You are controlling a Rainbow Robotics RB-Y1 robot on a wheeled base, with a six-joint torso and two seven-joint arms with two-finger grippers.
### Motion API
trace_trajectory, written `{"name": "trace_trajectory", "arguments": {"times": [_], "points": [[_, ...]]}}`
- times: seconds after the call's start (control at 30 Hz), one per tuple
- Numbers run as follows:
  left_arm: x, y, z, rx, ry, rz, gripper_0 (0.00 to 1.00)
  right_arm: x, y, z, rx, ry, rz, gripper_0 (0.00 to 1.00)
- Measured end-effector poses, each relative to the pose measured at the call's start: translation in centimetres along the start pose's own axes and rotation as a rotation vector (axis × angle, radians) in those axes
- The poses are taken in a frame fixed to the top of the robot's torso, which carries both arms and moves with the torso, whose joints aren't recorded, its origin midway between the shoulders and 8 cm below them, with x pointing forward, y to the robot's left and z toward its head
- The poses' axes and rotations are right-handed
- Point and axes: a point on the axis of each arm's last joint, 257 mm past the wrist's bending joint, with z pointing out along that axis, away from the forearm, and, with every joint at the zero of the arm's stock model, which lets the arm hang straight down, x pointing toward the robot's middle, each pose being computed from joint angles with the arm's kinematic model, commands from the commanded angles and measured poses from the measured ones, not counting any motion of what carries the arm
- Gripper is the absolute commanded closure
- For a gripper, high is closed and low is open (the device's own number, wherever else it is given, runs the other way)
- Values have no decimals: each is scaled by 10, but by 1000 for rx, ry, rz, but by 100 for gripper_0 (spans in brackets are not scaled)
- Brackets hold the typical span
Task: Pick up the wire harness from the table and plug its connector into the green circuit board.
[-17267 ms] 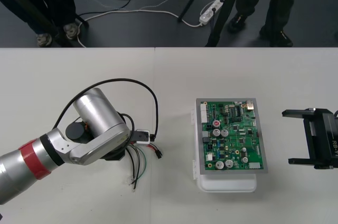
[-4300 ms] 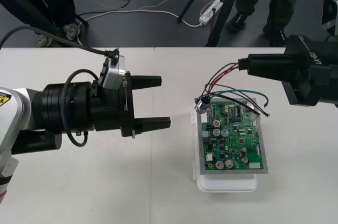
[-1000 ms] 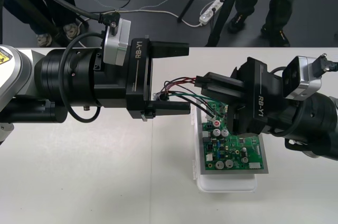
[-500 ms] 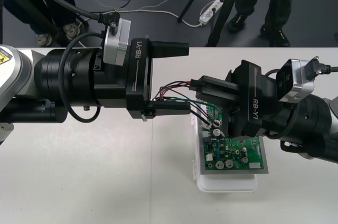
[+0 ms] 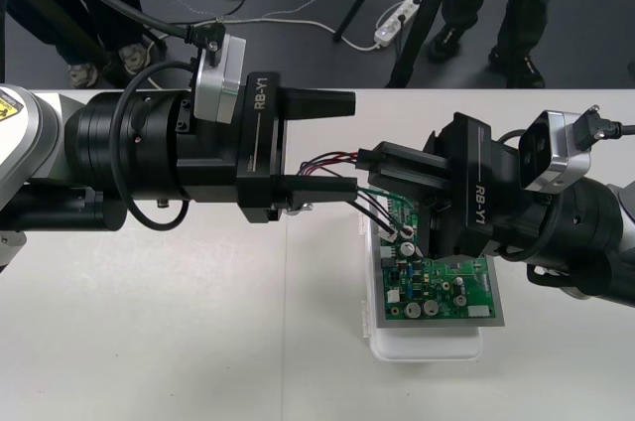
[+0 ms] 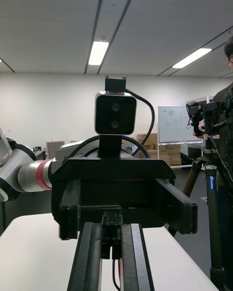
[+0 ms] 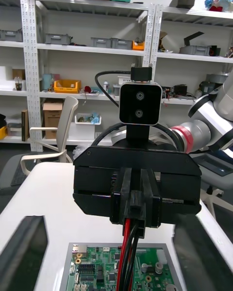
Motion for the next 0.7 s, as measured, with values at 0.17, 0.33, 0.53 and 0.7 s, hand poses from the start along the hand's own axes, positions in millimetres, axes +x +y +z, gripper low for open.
{"name": "trace_trajectory", "arguments": {"times": [0.17,0.33,0.53,0.7], "points": [[1,-1,1,3,1,-3,100,0,0,0,1,-1,1,100],[3,-5,3,14,0,-13,100,2,-5,-2,15,0,10,100],[4,-6,4,17,1,-15,100,2,-7,-3,24,-2,16,100],[4,-6,4,17,0,-16,100,1,-7,-3,25,-4,18,100]]}}
